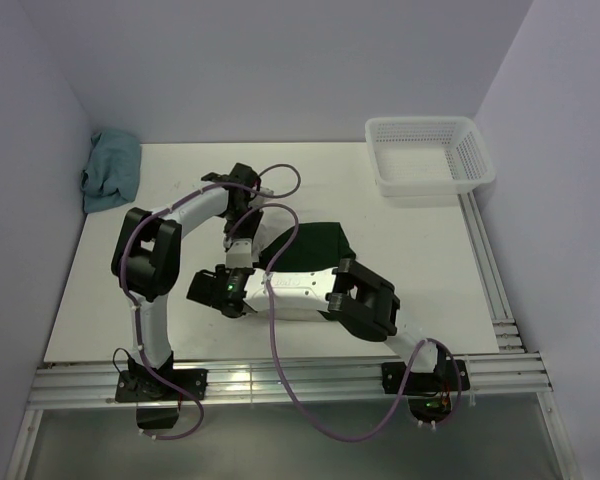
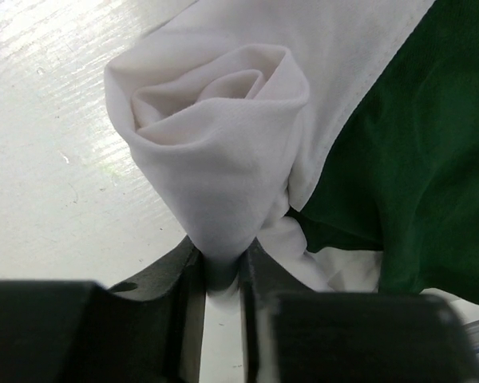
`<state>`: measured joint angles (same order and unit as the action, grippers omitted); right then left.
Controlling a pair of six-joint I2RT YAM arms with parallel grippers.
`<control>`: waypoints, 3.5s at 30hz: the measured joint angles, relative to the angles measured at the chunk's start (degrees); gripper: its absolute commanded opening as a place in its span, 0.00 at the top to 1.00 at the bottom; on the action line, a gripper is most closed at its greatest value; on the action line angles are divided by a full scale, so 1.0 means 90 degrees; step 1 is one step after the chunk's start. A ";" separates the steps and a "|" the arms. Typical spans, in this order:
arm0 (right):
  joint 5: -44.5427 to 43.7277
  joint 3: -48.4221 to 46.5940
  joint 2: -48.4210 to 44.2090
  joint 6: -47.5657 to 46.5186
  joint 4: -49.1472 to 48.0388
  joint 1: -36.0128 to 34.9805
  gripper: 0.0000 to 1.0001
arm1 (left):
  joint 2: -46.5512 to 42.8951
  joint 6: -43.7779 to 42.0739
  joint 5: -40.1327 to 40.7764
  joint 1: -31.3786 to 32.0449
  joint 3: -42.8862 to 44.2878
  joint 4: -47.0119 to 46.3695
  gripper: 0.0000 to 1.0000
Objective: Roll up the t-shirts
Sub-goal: Roll the tshirt
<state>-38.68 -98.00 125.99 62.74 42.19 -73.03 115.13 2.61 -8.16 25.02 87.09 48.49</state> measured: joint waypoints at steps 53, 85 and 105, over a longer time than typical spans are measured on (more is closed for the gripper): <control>0.3354 0.7616 -0.1494 0.2047 -1.1997 0.1316 0.77 | 0.0129 -0.0384 -0.3665 -0.1253 -0.1030 -0.1457 0.89; 0.0236 0.1406 -0.1625 0.0464 -0.1035 -0.0046 0.44 | -0.0413 -0.0138 -0.0495 -0.0180 -0.0614 -0.0668 1.00; 0.0063 0.0454 -0.0304 0.0192 -0.0425 0.0034 0.45 | -0.0209 -0.0143 -0.0369 -0.0073 -0.0311 -0.0381 0.84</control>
<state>-38.11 -93.91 123.26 64.47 38.37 -72.73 113.25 1.32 -11.49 24.36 84.29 45.06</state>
